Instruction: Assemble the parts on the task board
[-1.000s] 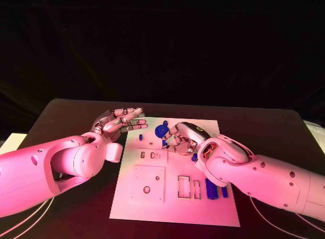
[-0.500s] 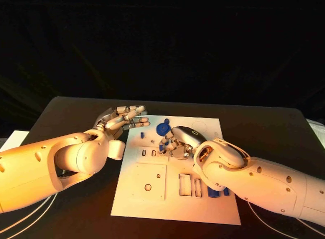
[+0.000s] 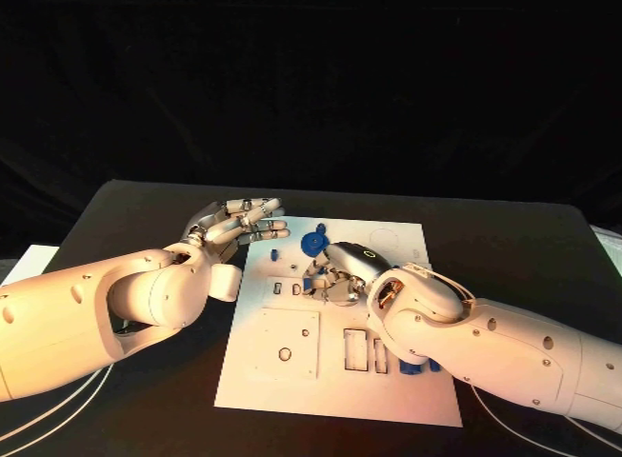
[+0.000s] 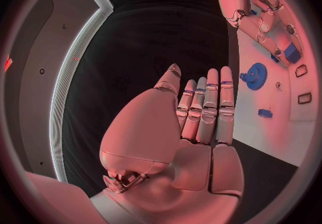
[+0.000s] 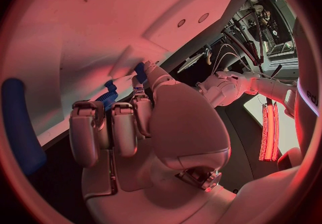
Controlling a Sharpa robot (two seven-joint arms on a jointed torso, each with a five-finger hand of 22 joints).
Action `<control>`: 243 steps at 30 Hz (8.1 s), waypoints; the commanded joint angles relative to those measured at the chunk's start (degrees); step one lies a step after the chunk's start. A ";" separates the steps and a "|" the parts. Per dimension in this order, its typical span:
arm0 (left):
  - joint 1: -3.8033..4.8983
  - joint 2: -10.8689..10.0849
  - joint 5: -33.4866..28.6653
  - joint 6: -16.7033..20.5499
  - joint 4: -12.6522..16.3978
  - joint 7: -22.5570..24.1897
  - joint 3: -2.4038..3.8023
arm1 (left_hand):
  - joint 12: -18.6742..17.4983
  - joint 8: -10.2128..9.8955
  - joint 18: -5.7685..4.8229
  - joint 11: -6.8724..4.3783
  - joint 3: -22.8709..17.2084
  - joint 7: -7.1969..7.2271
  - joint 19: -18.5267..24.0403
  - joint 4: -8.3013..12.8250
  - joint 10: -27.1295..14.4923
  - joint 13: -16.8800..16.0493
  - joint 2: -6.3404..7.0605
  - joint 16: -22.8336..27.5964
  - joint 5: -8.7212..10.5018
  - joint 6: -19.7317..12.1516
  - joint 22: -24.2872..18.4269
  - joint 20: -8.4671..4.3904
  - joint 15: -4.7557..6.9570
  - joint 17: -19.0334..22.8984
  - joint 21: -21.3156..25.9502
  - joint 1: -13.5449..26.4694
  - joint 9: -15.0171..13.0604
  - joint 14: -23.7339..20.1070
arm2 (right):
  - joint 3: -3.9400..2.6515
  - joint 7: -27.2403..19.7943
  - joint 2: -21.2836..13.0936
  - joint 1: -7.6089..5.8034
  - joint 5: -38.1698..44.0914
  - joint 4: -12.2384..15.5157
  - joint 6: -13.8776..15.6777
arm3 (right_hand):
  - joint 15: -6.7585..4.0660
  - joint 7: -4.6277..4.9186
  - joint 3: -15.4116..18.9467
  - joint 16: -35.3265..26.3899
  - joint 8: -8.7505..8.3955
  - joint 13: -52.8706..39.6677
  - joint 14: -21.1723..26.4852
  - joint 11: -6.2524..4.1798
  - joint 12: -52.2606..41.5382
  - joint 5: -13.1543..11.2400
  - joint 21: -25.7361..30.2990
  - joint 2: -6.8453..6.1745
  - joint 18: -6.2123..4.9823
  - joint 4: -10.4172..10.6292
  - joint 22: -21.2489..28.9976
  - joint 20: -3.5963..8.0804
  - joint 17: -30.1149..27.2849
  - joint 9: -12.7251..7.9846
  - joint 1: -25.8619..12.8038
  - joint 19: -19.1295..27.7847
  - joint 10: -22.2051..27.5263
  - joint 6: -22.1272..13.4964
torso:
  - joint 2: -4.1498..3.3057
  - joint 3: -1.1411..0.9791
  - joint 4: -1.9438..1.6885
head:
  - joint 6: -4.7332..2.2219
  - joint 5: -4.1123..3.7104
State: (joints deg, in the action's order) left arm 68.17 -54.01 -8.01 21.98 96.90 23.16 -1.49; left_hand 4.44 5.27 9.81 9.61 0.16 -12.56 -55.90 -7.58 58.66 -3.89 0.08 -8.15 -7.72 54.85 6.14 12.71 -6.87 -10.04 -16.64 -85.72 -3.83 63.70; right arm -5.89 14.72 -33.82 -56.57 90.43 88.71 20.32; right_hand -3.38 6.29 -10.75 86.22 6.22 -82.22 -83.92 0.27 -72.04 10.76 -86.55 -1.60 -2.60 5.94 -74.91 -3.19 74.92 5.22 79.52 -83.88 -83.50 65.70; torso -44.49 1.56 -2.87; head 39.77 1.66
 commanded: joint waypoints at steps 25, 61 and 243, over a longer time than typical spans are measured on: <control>0.04 0.19 -0.09 -1.06 0.04 0.28 0.04 | -0.19 -0.36 0.65 0.11 0.02 -0.03 -0.16 0.57 0.27 0.05 -0.33 0.34 0.32 0.23 -0.09 0.18 0.03 -0.16 0.31 -0.14 0.02 -0.02 | 0.48 2.84 0.11 0.23 2.41 -0.30 -3.23 | 0.89 -0.03 1.49 -0.83 -1.93 6.91 -4.31 1.12 4.99 4.04 0.97 -4.19 0.26 0.91 -5.37 -0.69 6.50 -0.62 -3.99 1.26 2.36 -1.20 | -0.03 0.01 0.00 | 0.23 0.07; 0.04 0.38 7.63 -2.72 -1.84 -7.17 0.03 | 2.52 0.15 0.90 -2.96 0.22 1.97 -8.41 0.51 8.03 -1.15 -0.83 -5.93 0.43 2.80 2.36 -3.28 3.92 -5.05 -5.22 1.34 -0.29 12.82 | -3.35 -13.64 -9.49 -1.31 -8.89 11.58 11.73 | 2.52 1.90 10.01 -3.39 -2.20 15.14 -3.47 2.96 15.85 1.61 3.86 -6.63 -0.90 6.75 -0.48 -2.35 2.95 -1.14 -3.32 4.76 7.92 -8.96 | 0.74 -0.41 0.23 | -0.46 -0.09; 4.30 14.42 71.59 -30.40 -12.42 -61.02 -1.32 | 59.66 26.60 -7.81 -11.50 -41.70 10.21 -29.35 5.04 19.90 -57.76 11.30 -81.85 -7.95 0.66 75.90 -11.16 11.78 -79.96 -68.56 15.19 -35.68 26.30 | -4.17 -13.44 -20.21 -2.59 -25.80 6.14 5.18 | 2.06 1.64 9.38 -5.28 -2.08 16.85 -3.15 2.53 15.75 11.23 5.40 -3.51 -1.29 5.65 1.43 -1.88 0.98 -1.09 1.36 5.76 8.16 -7.75 | 3.39 -1.93 1.99 | 4.70 2.39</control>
State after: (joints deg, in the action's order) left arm 72.57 -39.63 63.13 -5.93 84.58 -37.65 -2.73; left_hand 64.13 31.57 2.27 -1.96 -31.34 -2.54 -83.94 -13.06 78.23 -61.71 11.43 -89.83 -15.42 55.29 74.94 1.24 5.11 -74.91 -84.98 -70.84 -39.53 84.09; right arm -10.05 1.67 -54.10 -59.22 64.15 94.81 26.32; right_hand -1.42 7.86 -1.28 81.33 4.18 -65.41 -84.03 2.74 -56.01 21.74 -81.34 -5.07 -3.49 11.61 -73.53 -5.15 74.93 4.14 80.62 -78.47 -75.51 57.63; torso -41.08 -0.38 -0.92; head 44.41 4.00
